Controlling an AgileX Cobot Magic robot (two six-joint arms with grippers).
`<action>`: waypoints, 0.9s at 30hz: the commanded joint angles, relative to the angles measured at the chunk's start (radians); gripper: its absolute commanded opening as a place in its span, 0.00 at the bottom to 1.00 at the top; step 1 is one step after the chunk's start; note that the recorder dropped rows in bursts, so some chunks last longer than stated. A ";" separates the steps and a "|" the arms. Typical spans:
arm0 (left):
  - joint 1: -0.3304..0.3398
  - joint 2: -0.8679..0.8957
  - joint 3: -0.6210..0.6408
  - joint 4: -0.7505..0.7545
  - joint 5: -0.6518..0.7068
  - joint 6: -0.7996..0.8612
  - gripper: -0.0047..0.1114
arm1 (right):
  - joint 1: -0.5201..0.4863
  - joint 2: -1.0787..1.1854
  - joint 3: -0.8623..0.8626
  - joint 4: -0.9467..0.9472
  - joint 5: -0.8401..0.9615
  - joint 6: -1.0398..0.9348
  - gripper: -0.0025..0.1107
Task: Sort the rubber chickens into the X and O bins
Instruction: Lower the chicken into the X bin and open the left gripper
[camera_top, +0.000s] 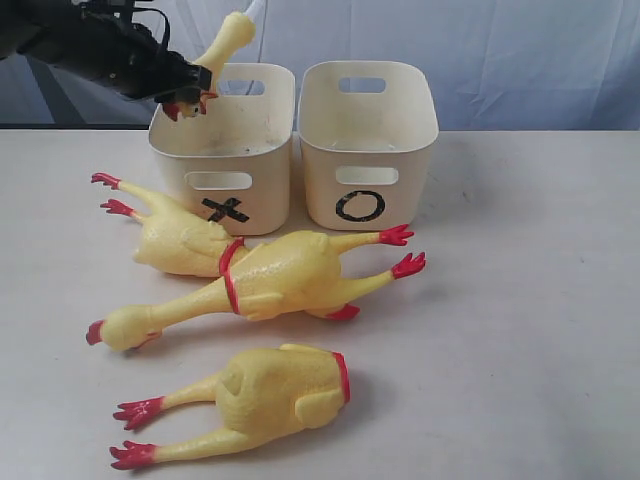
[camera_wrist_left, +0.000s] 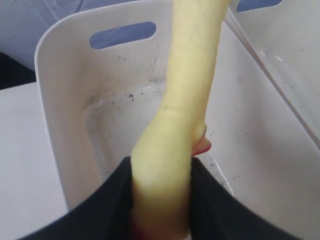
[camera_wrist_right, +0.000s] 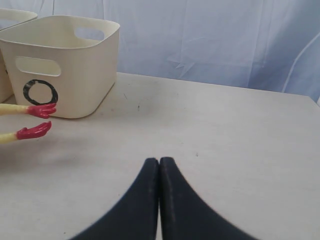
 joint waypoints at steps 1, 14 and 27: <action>-0.005 0.028 -0.009 0.005 0.020 -0.006 0.04 | 0.001 -0.006 0.002 0.001 -0.006 -0.007 0.02; -0.005 0.041 -0.009 0.101 0.060 -0.021 0.04 | 0.001 -0.006 0.002 0.001 -0.006 -0.007 0.02; -0.005 0.041 -0.009 0.174 0.051 -0.087 0.15 | 0.001 -0.006 0.002 -0.004 -0.006 -0.007 0.02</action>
